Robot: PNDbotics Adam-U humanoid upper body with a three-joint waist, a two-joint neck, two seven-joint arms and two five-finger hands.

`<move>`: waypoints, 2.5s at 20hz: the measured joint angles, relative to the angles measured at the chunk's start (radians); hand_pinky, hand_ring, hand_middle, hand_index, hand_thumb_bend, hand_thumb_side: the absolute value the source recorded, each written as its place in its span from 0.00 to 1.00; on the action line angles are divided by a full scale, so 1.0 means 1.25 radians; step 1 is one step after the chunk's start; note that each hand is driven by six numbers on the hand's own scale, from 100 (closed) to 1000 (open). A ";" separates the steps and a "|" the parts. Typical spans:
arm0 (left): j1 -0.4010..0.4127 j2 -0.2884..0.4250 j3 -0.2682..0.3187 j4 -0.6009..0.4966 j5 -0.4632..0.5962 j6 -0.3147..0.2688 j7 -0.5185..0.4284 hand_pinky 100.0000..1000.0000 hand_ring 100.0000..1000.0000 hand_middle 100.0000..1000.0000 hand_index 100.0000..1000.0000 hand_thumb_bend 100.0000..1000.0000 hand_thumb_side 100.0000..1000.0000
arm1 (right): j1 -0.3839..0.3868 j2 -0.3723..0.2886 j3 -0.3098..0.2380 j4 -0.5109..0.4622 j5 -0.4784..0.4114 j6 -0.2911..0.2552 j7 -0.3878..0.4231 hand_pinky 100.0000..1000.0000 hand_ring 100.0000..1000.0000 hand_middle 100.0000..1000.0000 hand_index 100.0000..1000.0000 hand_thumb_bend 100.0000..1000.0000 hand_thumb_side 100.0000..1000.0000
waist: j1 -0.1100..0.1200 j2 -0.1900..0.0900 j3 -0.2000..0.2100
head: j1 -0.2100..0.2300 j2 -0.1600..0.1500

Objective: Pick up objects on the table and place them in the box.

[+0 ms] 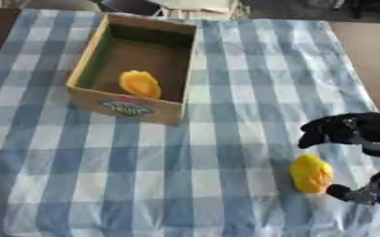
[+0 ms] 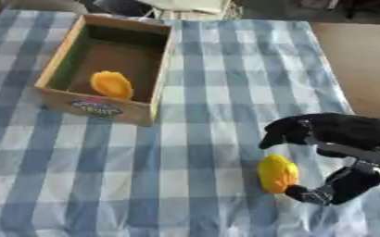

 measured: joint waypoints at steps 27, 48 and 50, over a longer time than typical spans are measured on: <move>-0.003 -0.014 -0.005 0.000 0.007 0.001 -0.008 0.77 0.74 0.64 0.80 0.02 0.48 | -0.005 0.064 0.012 0.134 0.092 0.019 -0.024 0.82 0.87 0.57 0.69 0.14 0.31 | 0.011 0.017 0.008 | -0.003 0.000; -0.008 -0.014 -0.005 0.000 0.013 0.004 -0.019 0.77 0.74 0.64 0.80 0.02 0.48 | -0.066 0.037 -0.028 0.036 -0.039 0.059 -0.161 0.78 0.79 0.47 0.56 0.00 0.07 | 0.007 0.012 0.008 | -0.004 0.000; -0.009 -0.014 -0.005 0.000 0.015 0.003 -0.021 0.77 0.74 0.64 0.80 0.02 0.48 | -0.126 0.028 -0.029 0.017 -0.069 0.076 -0.152 0.77 0.77 0.47 0.56 0.00 0.05 | 0.004 0.009 0.013 | -0.010 0.000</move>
